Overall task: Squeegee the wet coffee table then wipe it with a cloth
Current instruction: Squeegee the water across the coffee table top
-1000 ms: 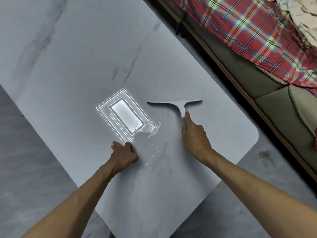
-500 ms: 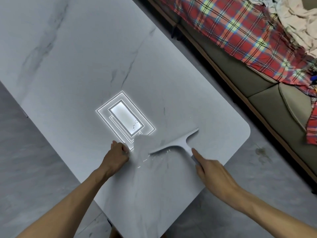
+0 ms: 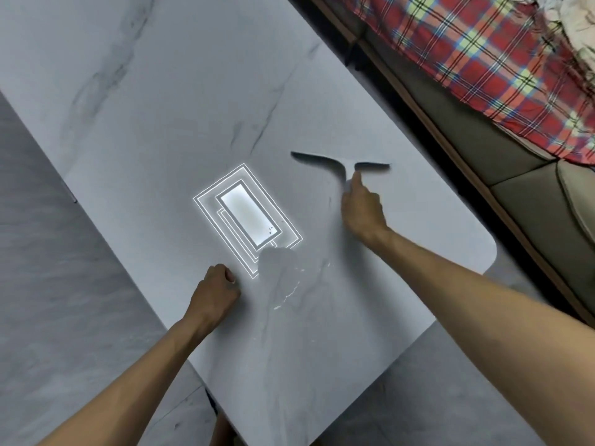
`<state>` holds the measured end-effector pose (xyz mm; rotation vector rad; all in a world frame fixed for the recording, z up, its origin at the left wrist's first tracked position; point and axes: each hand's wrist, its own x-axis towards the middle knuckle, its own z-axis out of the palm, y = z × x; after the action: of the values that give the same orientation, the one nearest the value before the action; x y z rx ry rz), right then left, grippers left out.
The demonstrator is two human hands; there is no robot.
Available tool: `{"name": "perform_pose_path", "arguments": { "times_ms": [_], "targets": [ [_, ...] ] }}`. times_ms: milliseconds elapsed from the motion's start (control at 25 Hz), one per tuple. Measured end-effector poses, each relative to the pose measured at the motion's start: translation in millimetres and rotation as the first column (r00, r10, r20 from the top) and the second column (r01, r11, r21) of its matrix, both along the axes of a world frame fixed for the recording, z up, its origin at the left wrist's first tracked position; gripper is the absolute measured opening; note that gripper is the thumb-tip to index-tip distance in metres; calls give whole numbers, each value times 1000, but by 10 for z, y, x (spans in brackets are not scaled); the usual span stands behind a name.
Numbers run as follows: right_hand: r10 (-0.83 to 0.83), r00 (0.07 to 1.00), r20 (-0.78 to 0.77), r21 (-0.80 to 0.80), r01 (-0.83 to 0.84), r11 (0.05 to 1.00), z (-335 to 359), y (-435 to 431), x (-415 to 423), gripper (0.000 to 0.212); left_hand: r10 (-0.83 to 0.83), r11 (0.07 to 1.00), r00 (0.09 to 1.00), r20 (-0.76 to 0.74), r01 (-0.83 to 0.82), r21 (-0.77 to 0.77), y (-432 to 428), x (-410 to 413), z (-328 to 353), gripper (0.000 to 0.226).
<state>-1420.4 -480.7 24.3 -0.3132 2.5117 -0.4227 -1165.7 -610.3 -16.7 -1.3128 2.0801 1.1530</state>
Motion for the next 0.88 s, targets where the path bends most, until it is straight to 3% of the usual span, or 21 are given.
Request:
{"name": "perform_pose_path", "arguments": {
  "times_ms": [200,400,640,760,880],
  "targets": [
    [408,911,57,-32,-406,913,-18,143,1001,59,35,999,999,-10,-35,26,-32,51,-24,11],
    [599,796,94,74,-605,793,72,988,1199,66,-61,998,998,-18,62,31,26,63,-18,12],
    [555,820,140,175,-572,801,291,1931,1011,60,-160,985,986,-53,163,61,291,-110,-7,10],
    [476,868,138,100,-490,866,427,2103,886,57,-182,981,982,-57,186,59,391,-218,-22,12],
    [277,961,16,-29,-277,960,414,1946,461,52,-212,976,975,-71,214,27,479,-377,-40,12]
  ]
}}
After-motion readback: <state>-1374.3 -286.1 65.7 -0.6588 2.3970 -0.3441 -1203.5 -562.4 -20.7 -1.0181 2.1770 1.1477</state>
